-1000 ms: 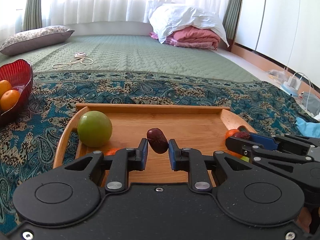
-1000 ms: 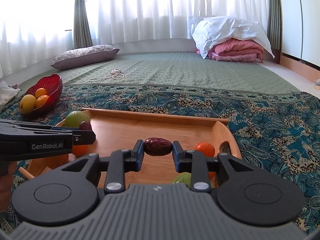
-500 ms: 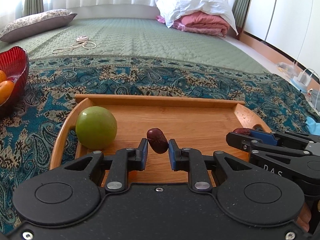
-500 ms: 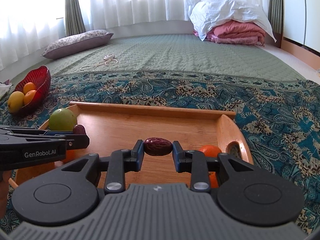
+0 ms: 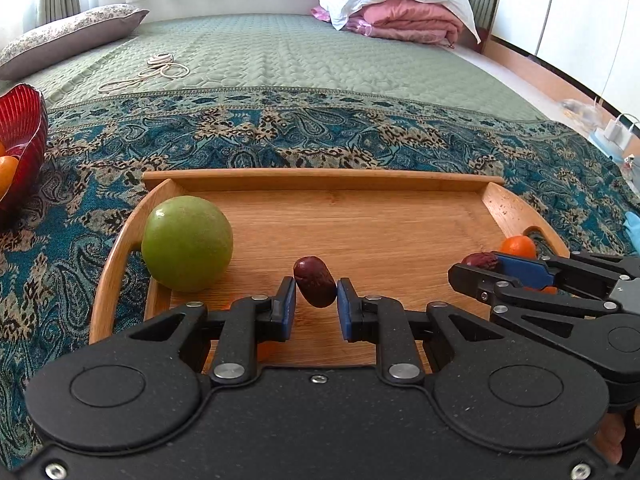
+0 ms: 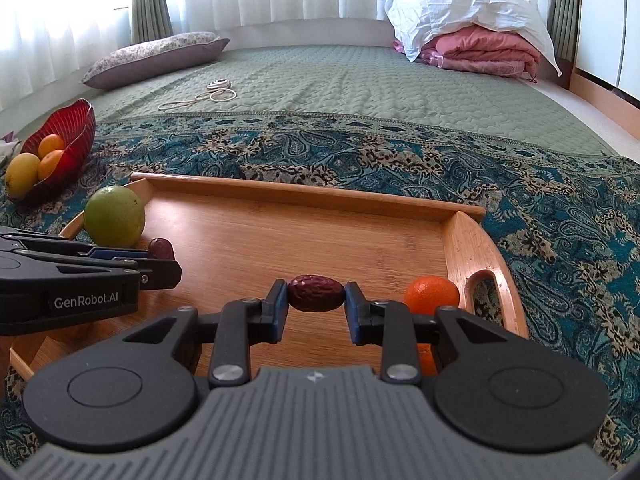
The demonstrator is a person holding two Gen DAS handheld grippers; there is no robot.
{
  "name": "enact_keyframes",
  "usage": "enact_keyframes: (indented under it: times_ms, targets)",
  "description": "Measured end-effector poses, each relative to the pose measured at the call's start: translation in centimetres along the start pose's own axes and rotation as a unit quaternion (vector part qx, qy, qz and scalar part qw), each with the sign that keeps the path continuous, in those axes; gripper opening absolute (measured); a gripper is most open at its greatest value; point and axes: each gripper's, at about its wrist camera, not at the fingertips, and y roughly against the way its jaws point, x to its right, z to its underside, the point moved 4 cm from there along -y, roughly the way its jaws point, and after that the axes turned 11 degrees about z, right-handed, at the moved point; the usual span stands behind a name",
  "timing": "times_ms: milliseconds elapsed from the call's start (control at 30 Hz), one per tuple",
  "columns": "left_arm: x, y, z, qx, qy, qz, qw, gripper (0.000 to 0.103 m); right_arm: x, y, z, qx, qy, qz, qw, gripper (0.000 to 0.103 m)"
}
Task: Organize fruits
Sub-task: 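Carry both dates over the tray and lower them onto it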
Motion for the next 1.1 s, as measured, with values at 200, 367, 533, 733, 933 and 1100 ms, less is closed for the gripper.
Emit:
enact_keyframes:
  times_ms: [200, 367, 533, 733, 933, 1100]
  targets:
    - [-0.1, -0.3, 0.2, -0.003, -0.001, -0.002, 1.0000, 0.021, -0.3, -0.3, 0.1, -0.003, 0.006, 0.002, 1.000, 0.035]
    - [-0.1, -0.4, 0.1, -0.003, -0.003, -0.002, 1.0000, 0.021, -0.4, -0.5, 0.4, -0.007, 0.011, 0.003, 1.000, 0.036]
    - [0.0, -0.6, 0.1, -0.003, -0.005, -0.001, 1.0000, 0.021, -0.4, -0.7, 0.6, -0.009, 0.012, 0.004, 1.000, 0.036]
    - [0.1, -0.7, 0.2, -0.001, -0.007, 0.003, 1.0000, 0.021, -0.3, -1.0, 0.8, -0.013, 0.010, 0.006, 1.000, 0.036]
    - [0.2, -0.8, 0.3, 0.000, -0.011, 0.006, 0.9999, 0.021, -0.4, -1.2, 1.1, -0.015, 0.009, 0.008, 1.000, 0.036]
    - [0.3, -0.9, 0.3, 0.001, -0.011, 0.007, 0.9999, 0.021, -0.5, -1.2, 1.1, -0.015, 0.010, 0.008, 1.000, 0.036]
